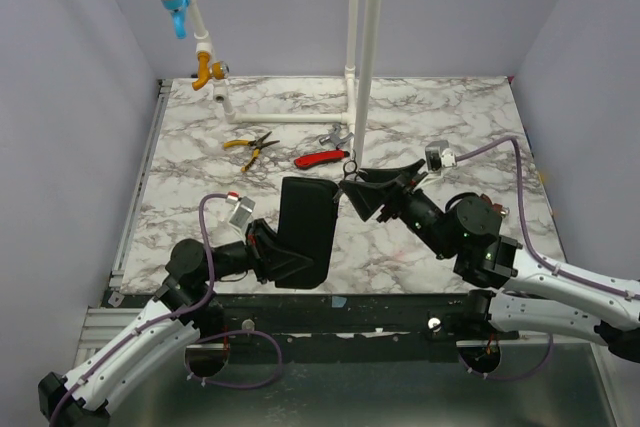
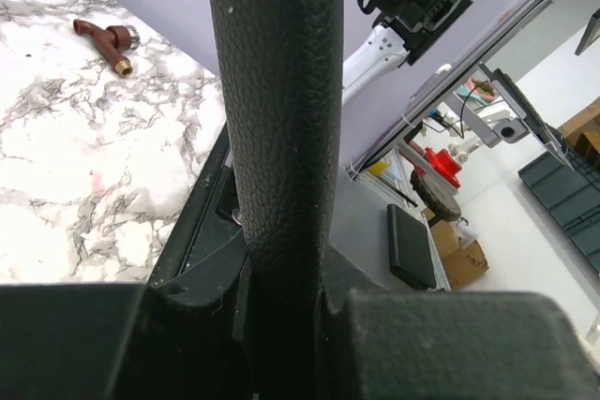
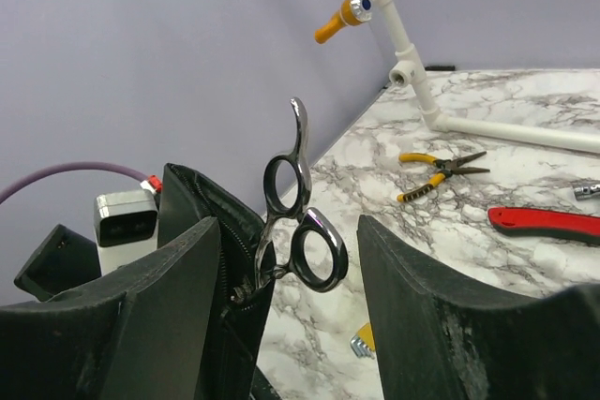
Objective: Sort the hair-cutting tools
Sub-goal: Zip the hairdressing tool bag at the center of the board.
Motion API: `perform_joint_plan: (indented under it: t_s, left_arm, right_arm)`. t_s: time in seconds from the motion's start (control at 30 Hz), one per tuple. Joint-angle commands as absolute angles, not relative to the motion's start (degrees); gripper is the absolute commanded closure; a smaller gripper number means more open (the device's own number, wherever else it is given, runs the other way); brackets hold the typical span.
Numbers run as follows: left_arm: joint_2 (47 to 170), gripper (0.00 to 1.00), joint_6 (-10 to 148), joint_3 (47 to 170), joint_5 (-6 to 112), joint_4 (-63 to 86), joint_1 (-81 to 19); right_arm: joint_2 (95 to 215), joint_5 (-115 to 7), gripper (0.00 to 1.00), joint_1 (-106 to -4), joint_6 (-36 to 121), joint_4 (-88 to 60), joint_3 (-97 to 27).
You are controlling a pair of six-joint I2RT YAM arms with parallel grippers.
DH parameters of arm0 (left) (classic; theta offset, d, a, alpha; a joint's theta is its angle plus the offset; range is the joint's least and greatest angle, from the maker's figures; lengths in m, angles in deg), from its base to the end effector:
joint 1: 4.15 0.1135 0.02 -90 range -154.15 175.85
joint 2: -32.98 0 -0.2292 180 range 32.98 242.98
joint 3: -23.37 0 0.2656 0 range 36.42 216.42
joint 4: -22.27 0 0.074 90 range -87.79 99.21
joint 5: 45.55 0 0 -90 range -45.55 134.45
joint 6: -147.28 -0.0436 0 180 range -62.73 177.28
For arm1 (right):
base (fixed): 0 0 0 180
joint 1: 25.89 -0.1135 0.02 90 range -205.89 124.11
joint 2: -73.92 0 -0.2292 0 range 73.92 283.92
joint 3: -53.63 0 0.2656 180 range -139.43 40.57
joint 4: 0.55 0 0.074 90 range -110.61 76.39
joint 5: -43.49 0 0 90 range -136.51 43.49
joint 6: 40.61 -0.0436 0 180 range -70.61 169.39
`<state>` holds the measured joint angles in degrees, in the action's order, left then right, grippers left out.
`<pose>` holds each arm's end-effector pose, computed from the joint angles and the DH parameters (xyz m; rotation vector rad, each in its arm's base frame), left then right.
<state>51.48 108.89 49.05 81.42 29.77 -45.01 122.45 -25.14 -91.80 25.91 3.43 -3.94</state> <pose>0.1125 -0.1320 0.2470 0.4996 1.5336 -1.7272 0.1134 0.2146 0.3528 -0.1972 1.4271 1.0519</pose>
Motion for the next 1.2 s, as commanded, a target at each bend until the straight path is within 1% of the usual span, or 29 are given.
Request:
perform_joint_plan:
  t_s: [0.0, 0.17, 0.27, 0.37, 0.47, 0.63, 0.77, 0.93, 1.17]
  left_arm:
    - [49.3, 1.0, 109.0, 49.7, 82.7, 34.1, -44.9]
    - [47.2, 1.0, 110.5, 49.9, 79.7, 34.1, -44.9]
    - [47.8, 1.0, 111.3, 50.9, 80.2, 34.6, -44.9]
    - [49.6, 1.0, 112.3, 52.4, 81.6, 34.7, -44.8]
    - [50.9, 1.0, 112.8, 53.5, 81.9, 35.0, -44.9]
    - [50.8, 1.0, 112.7, 54.8, 81.6, 34.4, -44.9]
    - [50.0, 1.0, 112.3, 54.9, 80.7, 33.6, -44.9]
    - [50.8, 1.0, 112.2, 55.3, 80.8, 33.9, -44.9]
    - [51.5, 1.0, 112.1, 55.8, 81.1, 33.9, -44.9]
  right_arm:
    - [122.3, -24.3, 0.37, -91.6, 27.0, 3.6, -5.5]
    - [119.1, -32.8, 0.38, -91.6, 29.4, 1.8, -4.0]
    - [119.0, -38.8, 0.43, -91.6, 31.1, -1.0, -4.5]
    - [121.6, -43.9, 0.5, -91.6, 32.2, -4.8, -7.1]
    - [123.5, -47.7, 0.54, -91.6, 32.7, -6.2, -8.9]
    - [124.6, -47.4, 0.58, -91.6, 32.9, -6.7, -9.0]
    - [124.3, -47.7, 0.59, -91.6, 32.7, -7.0, -8.7]
    - [125.0, -49.0, 0.66, -91.6, 32.2, -6.3, -8.5]
    - [125.9, -49.7, 0.7, -91.6, 31.8, -5.7, -8.5]
